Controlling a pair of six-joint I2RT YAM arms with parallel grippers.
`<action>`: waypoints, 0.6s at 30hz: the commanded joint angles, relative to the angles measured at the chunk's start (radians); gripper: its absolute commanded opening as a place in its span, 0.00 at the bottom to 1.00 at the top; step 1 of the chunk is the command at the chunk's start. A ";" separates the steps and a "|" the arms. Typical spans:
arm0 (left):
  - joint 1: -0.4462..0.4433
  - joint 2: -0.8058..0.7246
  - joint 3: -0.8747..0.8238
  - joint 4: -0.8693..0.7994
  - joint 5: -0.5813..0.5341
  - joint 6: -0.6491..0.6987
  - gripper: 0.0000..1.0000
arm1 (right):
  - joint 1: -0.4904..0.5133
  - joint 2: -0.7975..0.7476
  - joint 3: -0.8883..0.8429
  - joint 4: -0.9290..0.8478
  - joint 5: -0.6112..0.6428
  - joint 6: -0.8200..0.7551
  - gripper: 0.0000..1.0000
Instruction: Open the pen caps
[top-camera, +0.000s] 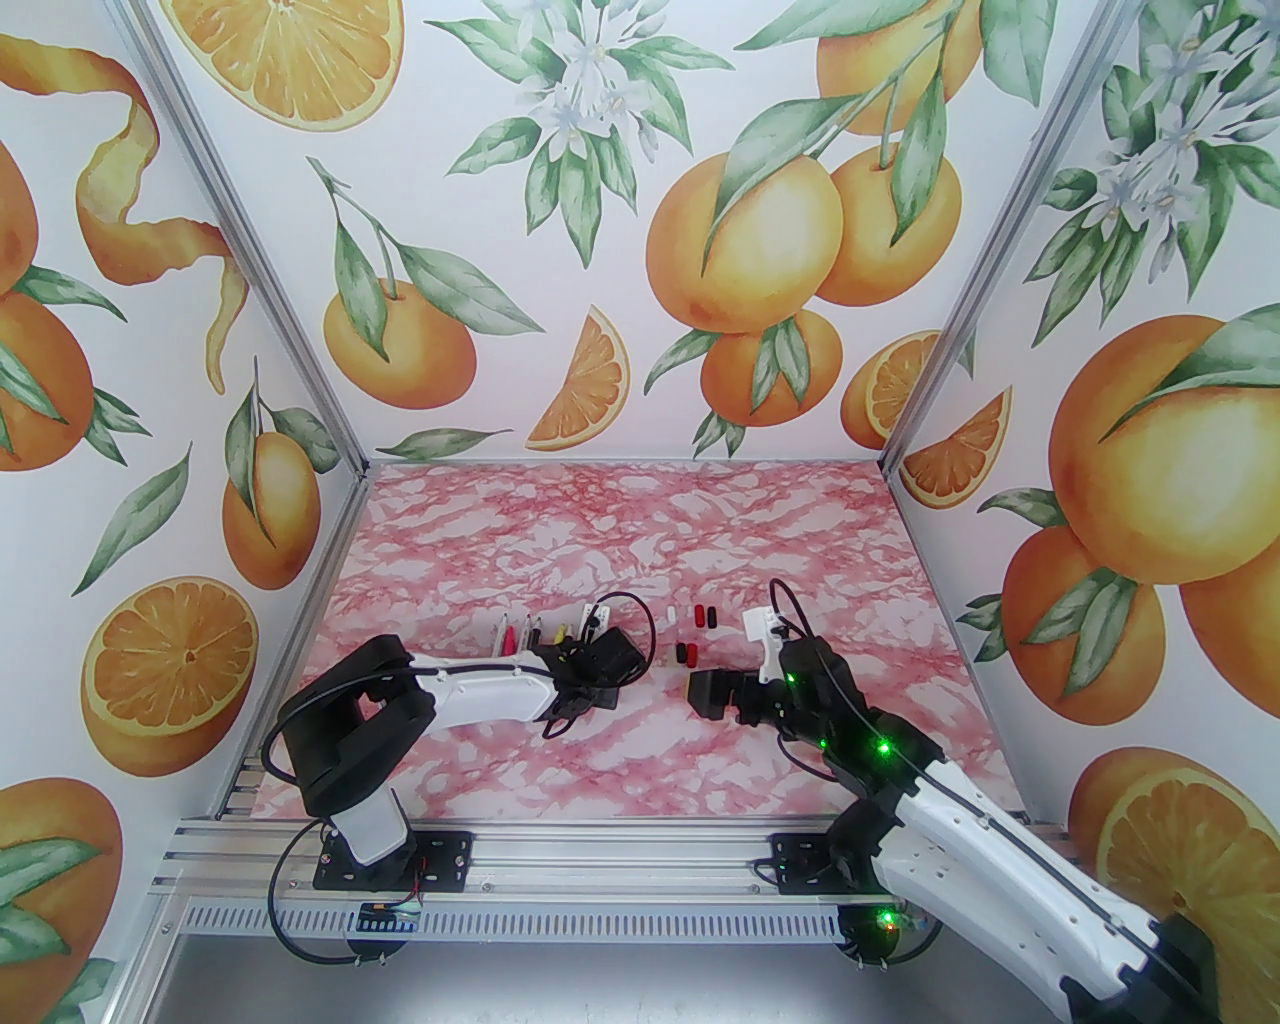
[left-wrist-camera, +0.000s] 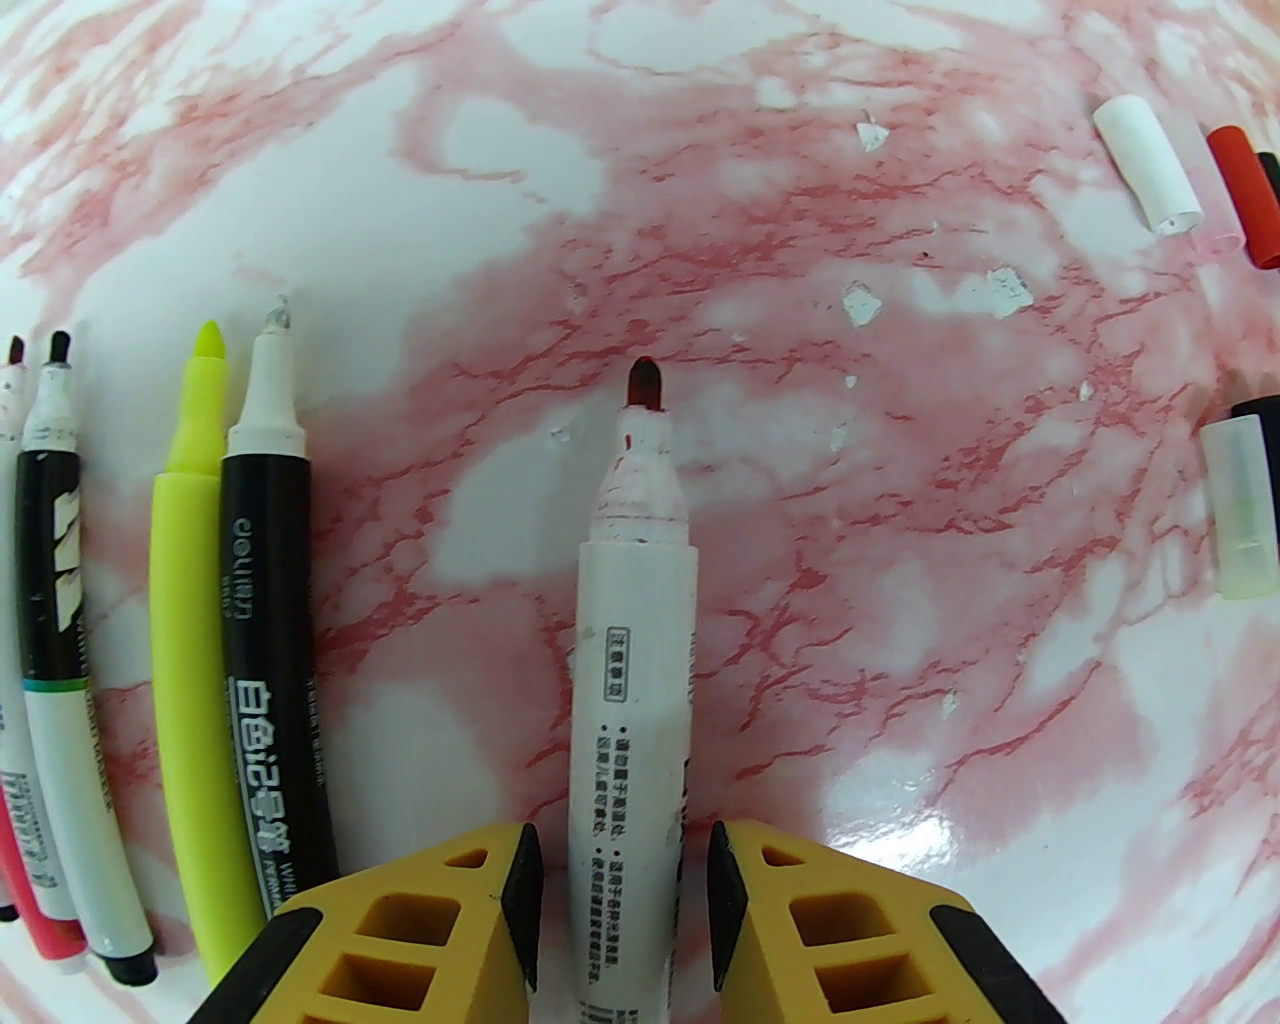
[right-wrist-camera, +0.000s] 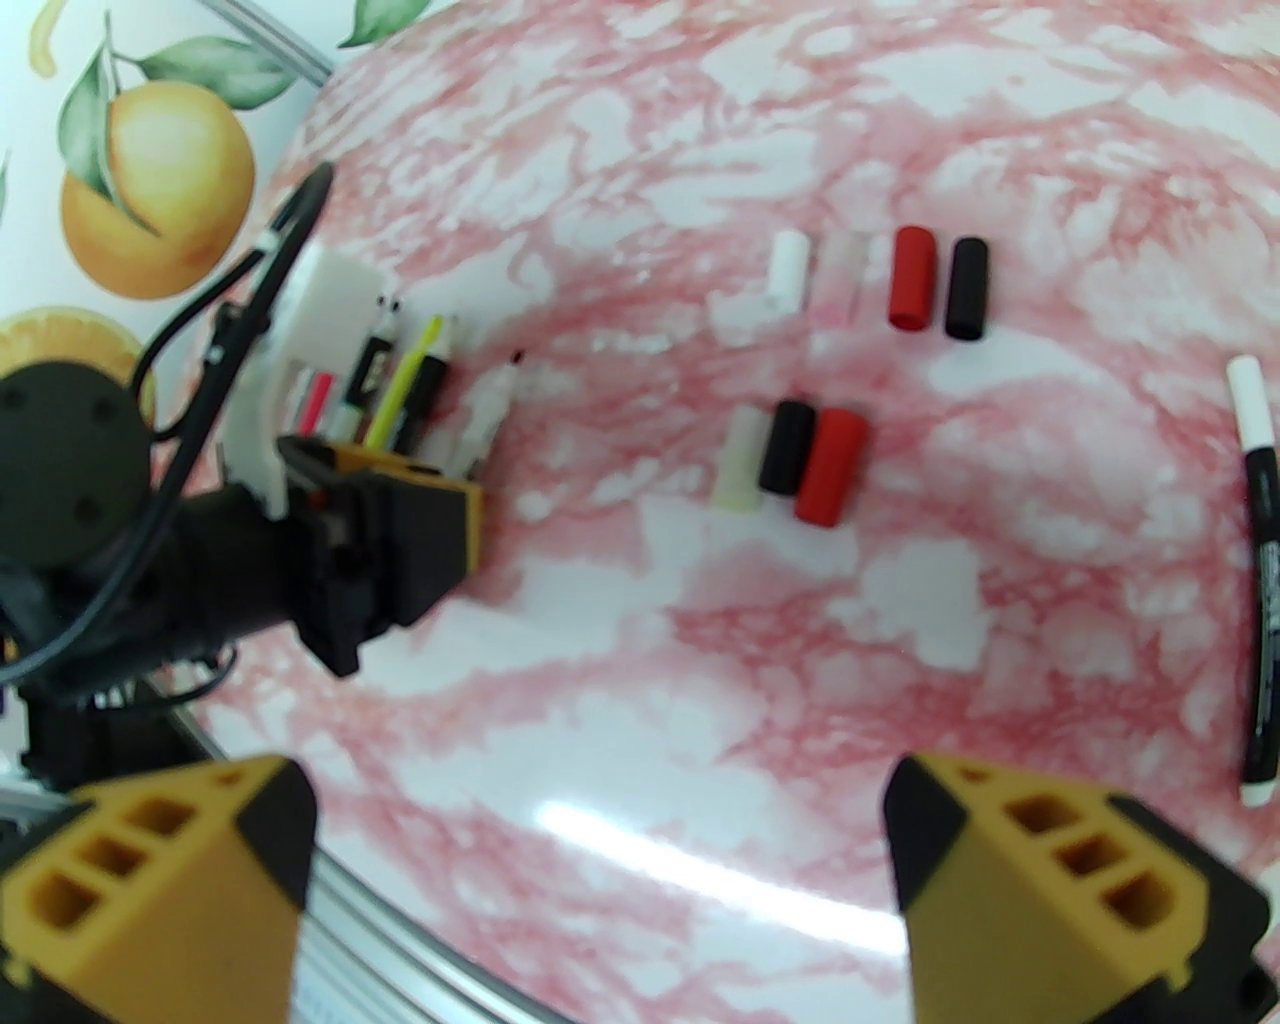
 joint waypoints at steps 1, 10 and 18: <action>0.006 -0.083 0.022 -0.025 -0.017 0.016 0.34 | 0.005 -0.004 0.027 -0.045 0.075 0.028 0.98; 0.003 -0.244 0.004 -0.004 0.082 0.085 0.35 | -0.043 0.042 0.096 -0.205 0.233 0.091 0.83; 0.004 -0.402 -0.133 0.253 0.381 0.174 0.41 | -0.169 0.165 0.157 -0.238 0.264 0.025 0.75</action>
